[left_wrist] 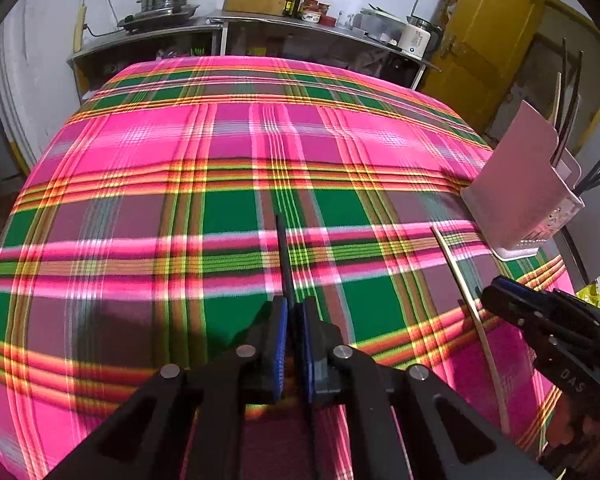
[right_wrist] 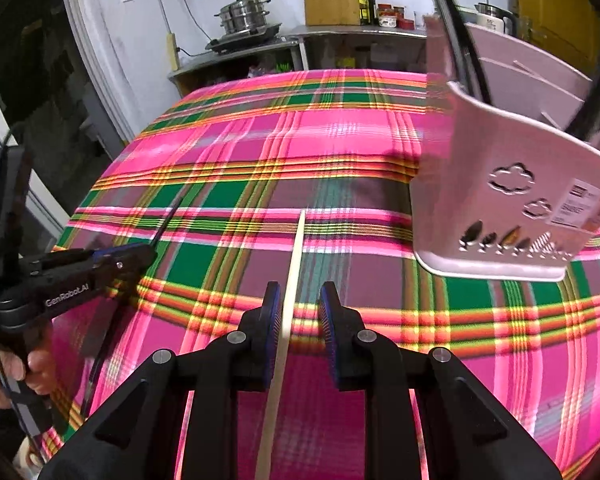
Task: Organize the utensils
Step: 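Lift both held chopsticks and carry them over the pink caddy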
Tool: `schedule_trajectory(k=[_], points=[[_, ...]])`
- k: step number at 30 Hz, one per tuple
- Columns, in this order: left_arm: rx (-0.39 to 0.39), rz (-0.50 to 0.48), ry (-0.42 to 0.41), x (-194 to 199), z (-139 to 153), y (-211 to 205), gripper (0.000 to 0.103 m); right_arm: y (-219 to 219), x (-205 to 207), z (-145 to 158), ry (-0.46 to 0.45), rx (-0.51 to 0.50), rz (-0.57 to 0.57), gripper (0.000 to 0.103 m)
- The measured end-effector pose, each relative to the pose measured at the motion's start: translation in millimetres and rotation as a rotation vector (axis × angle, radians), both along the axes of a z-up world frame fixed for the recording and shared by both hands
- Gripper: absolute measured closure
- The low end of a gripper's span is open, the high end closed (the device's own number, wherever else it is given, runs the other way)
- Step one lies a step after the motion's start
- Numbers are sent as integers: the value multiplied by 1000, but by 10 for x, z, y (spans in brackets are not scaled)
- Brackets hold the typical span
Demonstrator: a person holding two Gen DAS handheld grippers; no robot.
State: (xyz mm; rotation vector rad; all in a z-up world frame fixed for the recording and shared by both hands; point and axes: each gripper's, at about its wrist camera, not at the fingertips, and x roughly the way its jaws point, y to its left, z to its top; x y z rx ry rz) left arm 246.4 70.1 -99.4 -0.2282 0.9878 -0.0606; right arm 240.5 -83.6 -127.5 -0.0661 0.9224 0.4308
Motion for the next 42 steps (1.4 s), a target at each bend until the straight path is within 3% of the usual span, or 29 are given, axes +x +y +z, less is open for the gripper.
schedule_trajectory(k=[19,23,29,36,42], points=[[40,-27,-14,61,-3,-43,96,364,363,-84,37,-103,35,83],[64,-37,-8,78,4,-83,96,399,406,-74,41,-124,42,92],[56,-34,4,101,10,-74,96,343,438,-35,69,-73,43,96],[15,-31,10,94,52,-21,97,315,332,177,28,-34,56,96],[4,-42,-37,-12,282,-57,98,256,249,431,-17,2,57,96]])
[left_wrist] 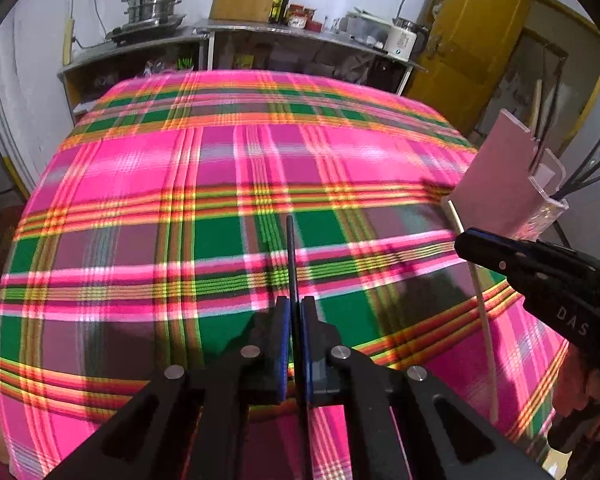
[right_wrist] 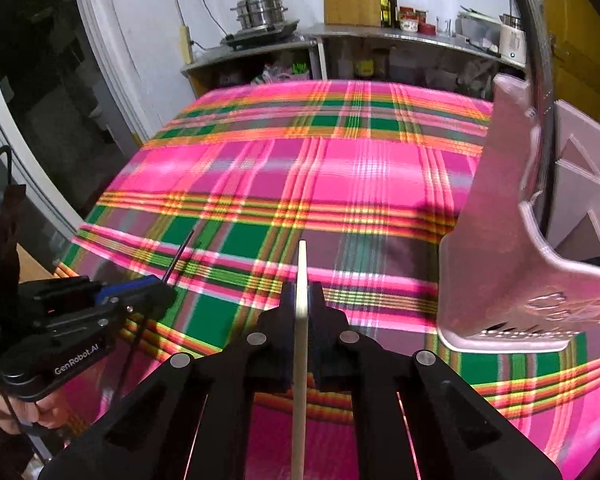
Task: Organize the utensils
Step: 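Lift both held chopsticks and carry them over the pink caddy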
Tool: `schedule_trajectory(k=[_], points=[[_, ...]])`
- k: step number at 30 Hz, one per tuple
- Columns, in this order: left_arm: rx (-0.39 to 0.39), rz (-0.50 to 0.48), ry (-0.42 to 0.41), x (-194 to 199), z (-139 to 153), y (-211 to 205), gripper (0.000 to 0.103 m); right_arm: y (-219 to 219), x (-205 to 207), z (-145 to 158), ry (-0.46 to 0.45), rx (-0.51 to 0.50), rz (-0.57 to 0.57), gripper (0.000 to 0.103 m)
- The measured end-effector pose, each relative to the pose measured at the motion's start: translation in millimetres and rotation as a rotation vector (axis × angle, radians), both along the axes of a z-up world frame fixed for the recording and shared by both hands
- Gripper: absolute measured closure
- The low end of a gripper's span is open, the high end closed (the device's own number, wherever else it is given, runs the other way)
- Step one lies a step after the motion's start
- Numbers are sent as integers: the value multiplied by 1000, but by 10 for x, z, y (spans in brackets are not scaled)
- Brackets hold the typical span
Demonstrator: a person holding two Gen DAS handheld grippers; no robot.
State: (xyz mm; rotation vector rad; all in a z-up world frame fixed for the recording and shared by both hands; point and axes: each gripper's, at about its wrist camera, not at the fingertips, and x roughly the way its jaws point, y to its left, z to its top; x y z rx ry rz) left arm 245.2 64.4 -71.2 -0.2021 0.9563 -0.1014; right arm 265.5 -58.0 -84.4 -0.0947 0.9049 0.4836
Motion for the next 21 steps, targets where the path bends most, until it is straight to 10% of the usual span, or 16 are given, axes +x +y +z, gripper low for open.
schedule_trajectory(k=[21], points=[[-37,-61,-188,-338,1021,-169,98,-378,-409,858,-169,104,-34,96]])
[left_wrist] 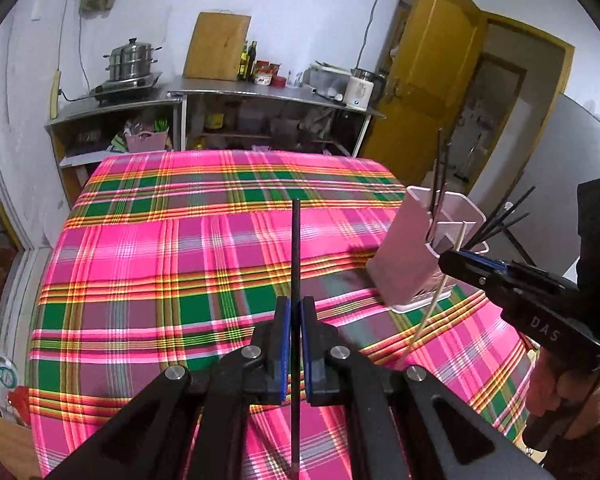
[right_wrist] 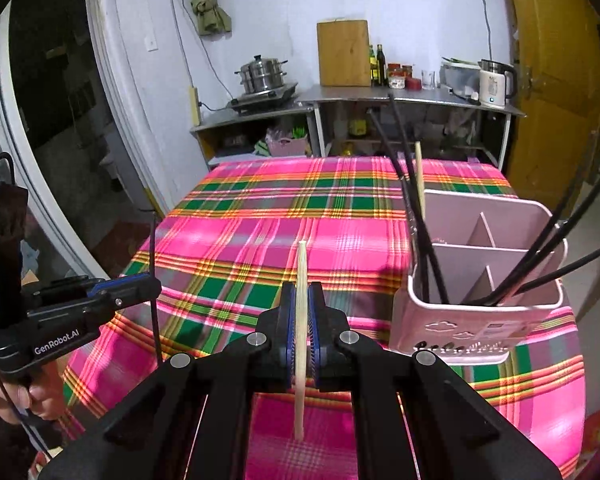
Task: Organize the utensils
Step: 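Lift both held chopsticks and carry them over the pink caddy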
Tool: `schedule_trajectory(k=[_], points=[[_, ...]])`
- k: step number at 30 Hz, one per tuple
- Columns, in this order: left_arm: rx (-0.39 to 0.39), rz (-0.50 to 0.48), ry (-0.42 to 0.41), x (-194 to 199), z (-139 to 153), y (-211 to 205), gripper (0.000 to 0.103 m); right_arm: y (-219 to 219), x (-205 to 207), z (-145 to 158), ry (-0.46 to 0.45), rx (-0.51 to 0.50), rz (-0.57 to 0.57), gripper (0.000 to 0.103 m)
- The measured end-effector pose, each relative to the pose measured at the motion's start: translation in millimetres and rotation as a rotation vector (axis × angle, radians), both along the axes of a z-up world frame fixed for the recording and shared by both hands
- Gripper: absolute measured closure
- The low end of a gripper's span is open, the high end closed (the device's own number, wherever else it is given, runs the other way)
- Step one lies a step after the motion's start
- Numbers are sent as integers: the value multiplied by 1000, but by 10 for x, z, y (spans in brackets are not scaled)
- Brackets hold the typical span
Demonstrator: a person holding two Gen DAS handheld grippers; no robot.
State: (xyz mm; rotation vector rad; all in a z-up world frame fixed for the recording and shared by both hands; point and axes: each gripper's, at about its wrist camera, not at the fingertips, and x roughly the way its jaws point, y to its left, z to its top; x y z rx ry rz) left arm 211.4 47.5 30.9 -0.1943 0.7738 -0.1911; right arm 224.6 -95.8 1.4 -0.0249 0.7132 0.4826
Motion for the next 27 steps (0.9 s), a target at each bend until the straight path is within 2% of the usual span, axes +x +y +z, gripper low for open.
schedule_trajectory(k=[15,27], points=[[-24,-40,-48,-71,309,-143,98,-177,-156,219,-51,21,-21,97],[-50,-109,-65,-41,513,-454,98,-438,-290,370,-82,33,-67,97]])
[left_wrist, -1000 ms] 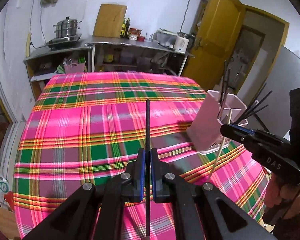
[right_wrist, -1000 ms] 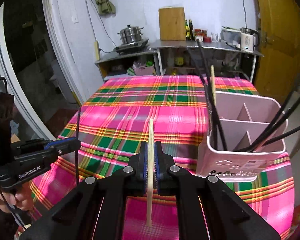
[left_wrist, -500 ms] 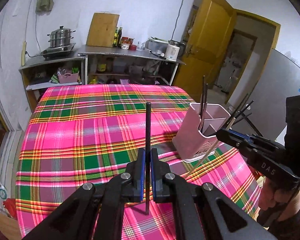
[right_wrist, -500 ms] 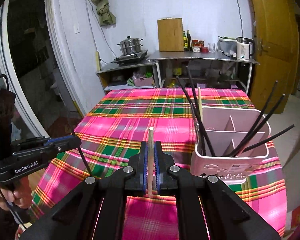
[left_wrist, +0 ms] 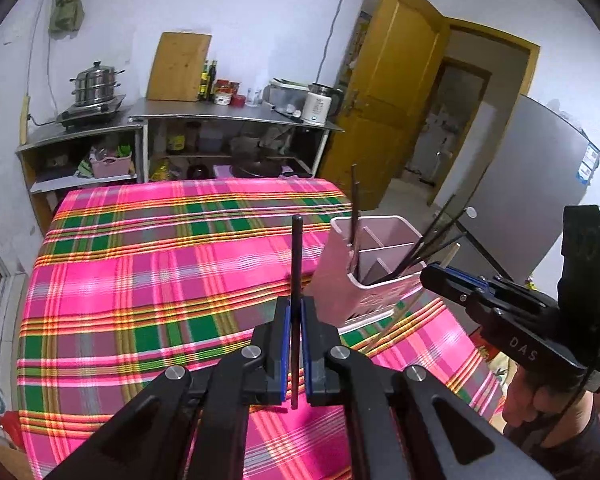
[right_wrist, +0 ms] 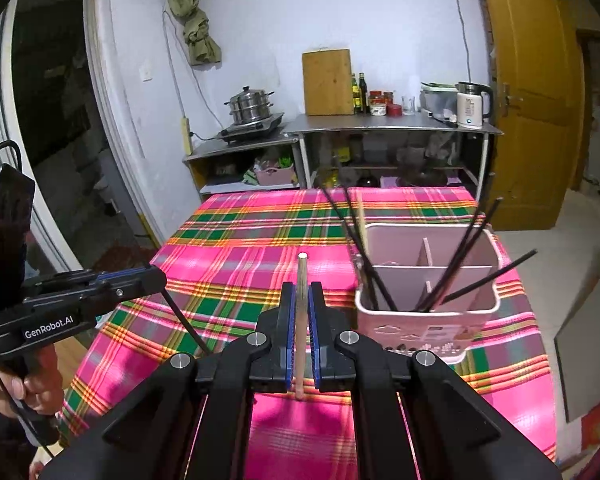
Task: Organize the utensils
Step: 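Lift both held chopsticks and carry them over the pink caddy, then lower both chopsticks into the pink caddy and open both tools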
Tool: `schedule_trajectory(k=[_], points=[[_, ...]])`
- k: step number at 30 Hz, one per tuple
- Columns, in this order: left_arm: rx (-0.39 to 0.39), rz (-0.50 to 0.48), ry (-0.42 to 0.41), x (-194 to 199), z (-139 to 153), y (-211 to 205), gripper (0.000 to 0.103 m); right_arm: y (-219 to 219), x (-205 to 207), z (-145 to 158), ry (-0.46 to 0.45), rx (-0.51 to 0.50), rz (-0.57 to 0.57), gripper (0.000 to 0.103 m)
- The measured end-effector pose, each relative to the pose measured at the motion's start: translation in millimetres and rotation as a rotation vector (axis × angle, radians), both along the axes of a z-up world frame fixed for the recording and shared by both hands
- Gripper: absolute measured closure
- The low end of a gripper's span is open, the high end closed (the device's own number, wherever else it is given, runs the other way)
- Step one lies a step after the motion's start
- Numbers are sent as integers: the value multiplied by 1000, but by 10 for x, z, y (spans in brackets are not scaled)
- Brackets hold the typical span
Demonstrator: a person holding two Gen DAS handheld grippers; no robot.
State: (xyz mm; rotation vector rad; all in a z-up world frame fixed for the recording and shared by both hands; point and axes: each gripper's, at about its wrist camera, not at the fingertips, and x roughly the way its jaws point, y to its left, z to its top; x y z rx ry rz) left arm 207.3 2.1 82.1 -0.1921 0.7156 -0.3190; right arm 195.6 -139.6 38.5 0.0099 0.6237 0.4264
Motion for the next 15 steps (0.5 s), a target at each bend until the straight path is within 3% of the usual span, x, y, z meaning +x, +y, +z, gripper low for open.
schedule_trajectory(k=[15], points=[[-74,-86,-67,347,478,-486,98,-448,78,411,-86,24,-100,97]])
